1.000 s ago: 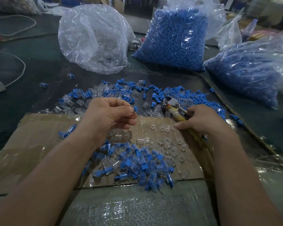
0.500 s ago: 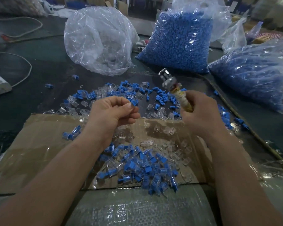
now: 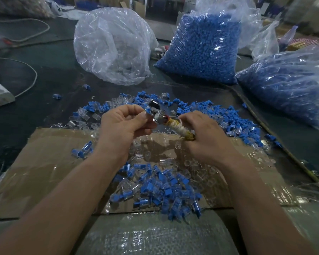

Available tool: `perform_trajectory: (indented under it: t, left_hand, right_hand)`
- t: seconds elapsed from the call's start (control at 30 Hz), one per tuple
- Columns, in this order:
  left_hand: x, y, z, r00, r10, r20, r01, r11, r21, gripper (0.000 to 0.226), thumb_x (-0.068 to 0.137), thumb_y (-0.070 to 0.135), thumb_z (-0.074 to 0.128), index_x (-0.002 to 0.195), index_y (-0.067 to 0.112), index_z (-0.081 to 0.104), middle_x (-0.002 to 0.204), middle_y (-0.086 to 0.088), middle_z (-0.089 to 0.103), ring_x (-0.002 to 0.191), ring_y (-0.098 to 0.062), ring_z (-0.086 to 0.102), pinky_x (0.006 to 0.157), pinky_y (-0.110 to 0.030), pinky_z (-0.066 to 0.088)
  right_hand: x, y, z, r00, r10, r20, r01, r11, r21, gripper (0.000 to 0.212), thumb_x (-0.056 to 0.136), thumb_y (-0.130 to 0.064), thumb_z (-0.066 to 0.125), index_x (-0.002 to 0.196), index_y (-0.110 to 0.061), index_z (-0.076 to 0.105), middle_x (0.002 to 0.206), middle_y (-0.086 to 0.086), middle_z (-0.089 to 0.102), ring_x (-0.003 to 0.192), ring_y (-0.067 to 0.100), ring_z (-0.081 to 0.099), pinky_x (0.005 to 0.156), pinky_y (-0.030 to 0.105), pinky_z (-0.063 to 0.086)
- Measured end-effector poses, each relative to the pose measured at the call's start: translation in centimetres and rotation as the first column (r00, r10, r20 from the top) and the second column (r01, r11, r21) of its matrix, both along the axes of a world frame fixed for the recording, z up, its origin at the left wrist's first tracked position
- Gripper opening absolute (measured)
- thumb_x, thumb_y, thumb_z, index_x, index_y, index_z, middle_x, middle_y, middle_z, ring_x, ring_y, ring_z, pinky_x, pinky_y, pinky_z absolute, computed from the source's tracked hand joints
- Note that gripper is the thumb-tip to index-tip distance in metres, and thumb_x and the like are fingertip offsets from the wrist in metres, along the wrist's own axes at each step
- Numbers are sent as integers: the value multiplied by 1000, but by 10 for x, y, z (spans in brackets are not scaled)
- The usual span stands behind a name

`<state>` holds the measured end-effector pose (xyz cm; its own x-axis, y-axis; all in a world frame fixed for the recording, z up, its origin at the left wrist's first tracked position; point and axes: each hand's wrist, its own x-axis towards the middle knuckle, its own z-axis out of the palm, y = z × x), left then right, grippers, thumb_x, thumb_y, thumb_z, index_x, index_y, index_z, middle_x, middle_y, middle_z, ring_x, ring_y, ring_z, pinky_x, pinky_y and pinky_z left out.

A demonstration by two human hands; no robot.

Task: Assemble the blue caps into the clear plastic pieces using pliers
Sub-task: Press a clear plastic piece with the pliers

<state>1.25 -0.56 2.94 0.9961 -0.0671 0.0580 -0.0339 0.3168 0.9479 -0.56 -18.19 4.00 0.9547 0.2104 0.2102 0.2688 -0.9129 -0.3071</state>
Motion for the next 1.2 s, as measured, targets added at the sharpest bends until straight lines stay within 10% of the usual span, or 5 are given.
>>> perform_trajectory:
  t: [1.2]
  left_hand:
    - [1,8,4,988,122,97,-138,975,176,13,83,-1,59,76,10,59,64,-2,68,54,-10,65,50,-18,52]
  right_hand:
    - [5,-7,-2,997,-71,3,71,997,20,30,73,-6,61,102,-15,60,76,-14,44,72,6,42,61,16,32]
